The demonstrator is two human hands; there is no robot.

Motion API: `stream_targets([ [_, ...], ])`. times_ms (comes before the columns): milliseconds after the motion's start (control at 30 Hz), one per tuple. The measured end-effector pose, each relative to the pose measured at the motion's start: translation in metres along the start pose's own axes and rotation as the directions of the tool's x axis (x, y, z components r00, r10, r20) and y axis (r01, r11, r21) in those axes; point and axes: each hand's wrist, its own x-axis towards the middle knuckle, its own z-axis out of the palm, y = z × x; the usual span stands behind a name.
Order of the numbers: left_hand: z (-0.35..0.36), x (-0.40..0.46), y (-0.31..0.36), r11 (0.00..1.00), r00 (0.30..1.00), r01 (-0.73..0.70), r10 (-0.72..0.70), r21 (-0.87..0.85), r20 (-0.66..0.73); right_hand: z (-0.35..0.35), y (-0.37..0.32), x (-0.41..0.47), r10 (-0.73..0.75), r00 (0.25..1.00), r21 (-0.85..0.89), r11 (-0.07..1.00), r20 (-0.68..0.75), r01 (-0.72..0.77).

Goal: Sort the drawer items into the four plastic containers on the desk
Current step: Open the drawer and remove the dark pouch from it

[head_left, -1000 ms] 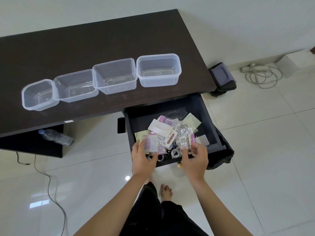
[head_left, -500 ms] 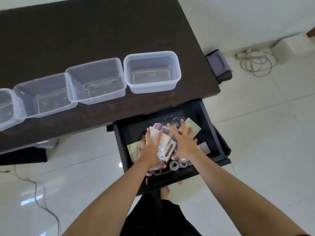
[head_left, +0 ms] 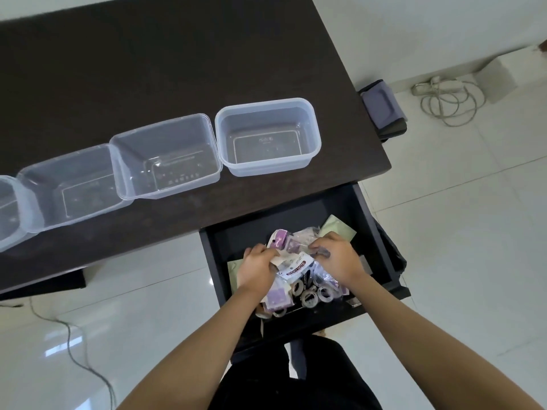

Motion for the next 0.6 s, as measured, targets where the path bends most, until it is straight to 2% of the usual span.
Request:
stream_targets([
  [367,-0.029,-0.019,0.037,0.974,0.963,0.026,-0.086,-0.227,-0.257,-0.056,-0.005,-0.007,-0.036,0.981,0.183,0.98,-0.188,0.071],
  [600,-0.021,-0.031,0.093,0.955,0.895,0.02,-0.148,-0.294,-0.422,-0.102,0.022,-0.009,-0.206,0.948,0.195,0.947,-0.242,0.256],
])
